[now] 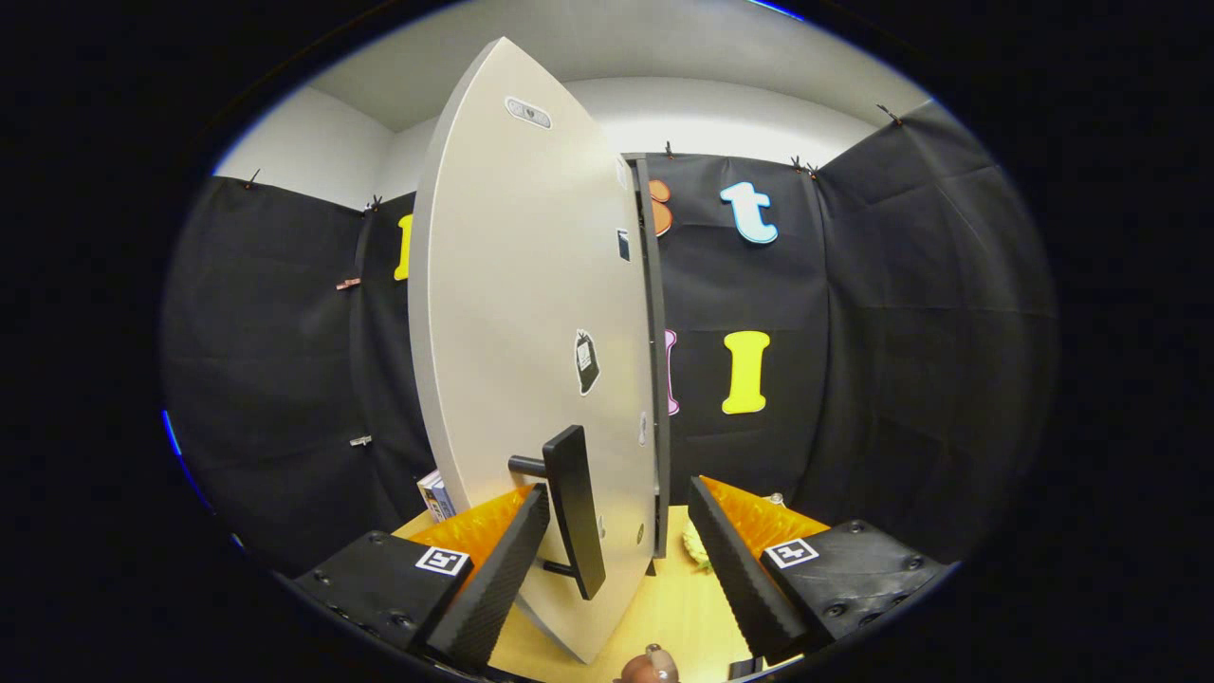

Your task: Open the shoe cabinet door, grab the shoes and put them into the shoe cabinet, then close the shoe cabinet door.

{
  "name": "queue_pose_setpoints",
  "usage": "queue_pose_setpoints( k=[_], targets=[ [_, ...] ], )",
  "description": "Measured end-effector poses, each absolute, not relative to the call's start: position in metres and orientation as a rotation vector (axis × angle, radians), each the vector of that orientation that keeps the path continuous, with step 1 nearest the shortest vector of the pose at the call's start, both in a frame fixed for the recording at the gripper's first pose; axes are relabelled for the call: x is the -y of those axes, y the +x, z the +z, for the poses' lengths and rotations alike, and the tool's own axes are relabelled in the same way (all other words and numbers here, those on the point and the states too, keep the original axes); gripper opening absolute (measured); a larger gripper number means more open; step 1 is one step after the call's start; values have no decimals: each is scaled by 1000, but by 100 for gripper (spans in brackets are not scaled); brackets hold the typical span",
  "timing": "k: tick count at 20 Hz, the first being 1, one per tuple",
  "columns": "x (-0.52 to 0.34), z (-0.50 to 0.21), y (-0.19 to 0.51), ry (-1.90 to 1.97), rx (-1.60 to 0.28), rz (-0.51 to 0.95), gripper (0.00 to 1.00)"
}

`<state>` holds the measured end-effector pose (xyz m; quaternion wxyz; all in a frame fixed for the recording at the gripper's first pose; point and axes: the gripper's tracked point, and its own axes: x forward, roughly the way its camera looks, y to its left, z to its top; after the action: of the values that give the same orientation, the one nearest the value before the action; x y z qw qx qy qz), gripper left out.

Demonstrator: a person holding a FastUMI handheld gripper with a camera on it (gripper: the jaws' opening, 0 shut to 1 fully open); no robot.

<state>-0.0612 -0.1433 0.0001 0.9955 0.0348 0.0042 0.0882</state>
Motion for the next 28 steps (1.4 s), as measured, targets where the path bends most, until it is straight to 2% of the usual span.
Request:
queue_pose_setpoints(
  k=[9, 17, 28],
  targets=[
    [57, -18, -23, 106, -14, 143, 97],
    [-31, -26, -3, 89, -27, 217, 98],
    [-57, -20, -5, 63, -7, 240, 100]
  ],
)
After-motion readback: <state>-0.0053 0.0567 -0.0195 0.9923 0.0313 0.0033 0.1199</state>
